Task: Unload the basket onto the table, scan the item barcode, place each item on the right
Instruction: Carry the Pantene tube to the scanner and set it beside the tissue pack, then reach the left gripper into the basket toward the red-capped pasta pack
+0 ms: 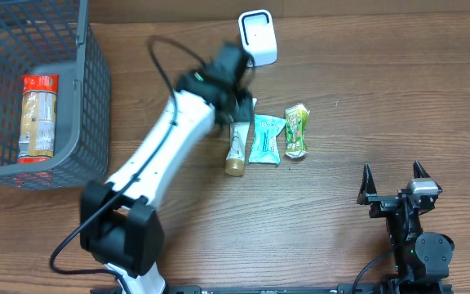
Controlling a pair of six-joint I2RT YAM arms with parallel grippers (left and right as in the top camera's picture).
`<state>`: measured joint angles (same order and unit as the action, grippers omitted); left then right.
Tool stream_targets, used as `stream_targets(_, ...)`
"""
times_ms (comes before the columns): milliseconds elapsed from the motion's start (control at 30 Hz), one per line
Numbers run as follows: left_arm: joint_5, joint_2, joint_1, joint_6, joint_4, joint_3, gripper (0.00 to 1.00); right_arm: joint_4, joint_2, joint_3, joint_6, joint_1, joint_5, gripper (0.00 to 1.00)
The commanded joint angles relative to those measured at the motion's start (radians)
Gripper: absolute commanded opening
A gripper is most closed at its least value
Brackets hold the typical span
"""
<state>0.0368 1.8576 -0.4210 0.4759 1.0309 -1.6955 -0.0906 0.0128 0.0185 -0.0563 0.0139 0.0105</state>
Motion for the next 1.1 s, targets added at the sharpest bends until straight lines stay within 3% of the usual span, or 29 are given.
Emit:
stream_targets(0,0.124,-0.029,0.065,-0.106,0.095,-0.222,0.63,0.006,-0.010,-0.010,-0.004,-0.003,-0.009,1.00)
stream_targets(100,0.162,-0.029,0.141,-0.130,0.198,-0.428,0.63,0.006,-0.010,-0.010,-0.005,-0.003,-0.009,1.00)
stream_targets(200,0.208,-0.029,0.259,-0.228,0.240,-0.619,0.65,0.006,-0.010,-0.010,-0.005,-0.003,-0.009,1.00)
stream_targets(400,0.361,-0.029,0.490,-0.264,0.270,-0.766,0.62,0.006,-0.010,-0.010,-0.005,-0.003,-0.009,1.00)
stream_targets(500,0.418,-0.027,0.600,-0.266,0.276,-0.763,0.60,0.006,-0.010,-0.010,-0.004,-0.003,-0.009,1.00)
stream_targets(600,0.418,-0.023,0.715,-0.287,0.283,-0.736,0.45,0.006,-0.010,-0.010,-0.005,-0.003,-0.009,1.00)
stream_targets(633,0.409,-0.021,0.744,-0.302,0.282,-0.724,0.45,0.006,-0.010,-0.010,-0.005,-0.003,-0.009,1.00)
stream_targets(867,0.358,0.006,0.898,-0.380,0.228,-0.532,0.55,0.006,-0.010,-0.010,-0.004,-0.003,-0.009,1.00)
stream_targets(1067,0.354,0.072,0.932,-0.501,0.053,-0.319,0.67,0.006,-0.010,-0.010,-0.005,-0.003,-0.009,1.00)
